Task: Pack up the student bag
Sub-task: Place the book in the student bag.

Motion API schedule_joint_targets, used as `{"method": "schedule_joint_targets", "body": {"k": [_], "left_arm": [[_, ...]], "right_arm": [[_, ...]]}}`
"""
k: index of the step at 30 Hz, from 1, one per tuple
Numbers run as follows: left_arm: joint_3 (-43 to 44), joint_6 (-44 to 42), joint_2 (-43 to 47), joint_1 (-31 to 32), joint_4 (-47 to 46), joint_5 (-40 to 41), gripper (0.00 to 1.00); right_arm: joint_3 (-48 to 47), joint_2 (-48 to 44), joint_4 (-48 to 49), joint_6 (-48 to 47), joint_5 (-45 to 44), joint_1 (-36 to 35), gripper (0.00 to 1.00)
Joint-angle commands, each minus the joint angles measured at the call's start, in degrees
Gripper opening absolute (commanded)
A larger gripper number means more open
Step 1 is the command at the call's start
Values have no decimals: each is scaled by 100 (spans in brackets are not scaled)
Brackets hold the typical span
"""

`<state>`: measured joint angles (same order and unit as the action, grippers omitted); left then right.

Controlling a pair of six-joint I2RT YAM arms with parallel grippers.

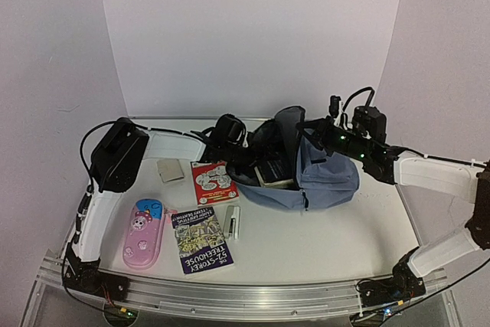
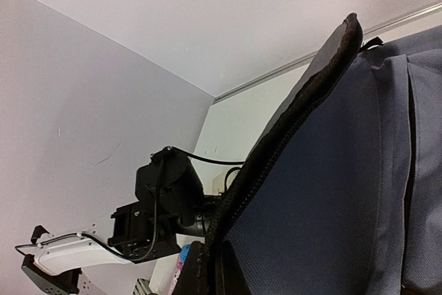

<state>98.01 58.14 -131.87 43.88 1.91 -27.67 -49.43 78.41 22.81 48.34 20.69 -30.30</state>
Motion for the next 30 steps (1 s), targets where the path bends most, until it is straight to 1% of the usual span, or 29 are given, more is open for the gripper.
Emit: {"method": "schedule_joint_targets", "body": {"k": [1, 7, 12, 14, 17, 19, 24, 27, 30], "left_arm": [[306, -692, 771, 26, 993, 731, 95], [399, -804, 747, 67, 1420, 869, 98], [611, -823, 527, 91, 1571, 731, 99], [655, -820, 433, 96, 1488, 647, 99], [649, -767, 332, 118, 966, 429, 99], [820, -759, 216, 157, 771, 295, 99], [1495, -784, -219, 302, 687, 32, 99], [1723, -715, -393, 331, 657, -46, 99], [1762, -714, -439, 332, 645, -67, 99]], "right_arm": [[5, -221, 275, -155, -126, -29, 0], [3, -212, 269, -167, -130, -29, 0], [-12, -221, 259, -167, -115, -35, 0], [-14, -221, 257, -172, -103, -30, 0], [-2, -221, 259, -175, -93, -30, 0], [10, -221, 255, -168, -92, -33, 0], [23, -221, 239, -178, -102, -29, 0], [50, -213, 217, -201, -148, -28, 0], [73, -223, 170, -235, -197, -33, 0]]}}
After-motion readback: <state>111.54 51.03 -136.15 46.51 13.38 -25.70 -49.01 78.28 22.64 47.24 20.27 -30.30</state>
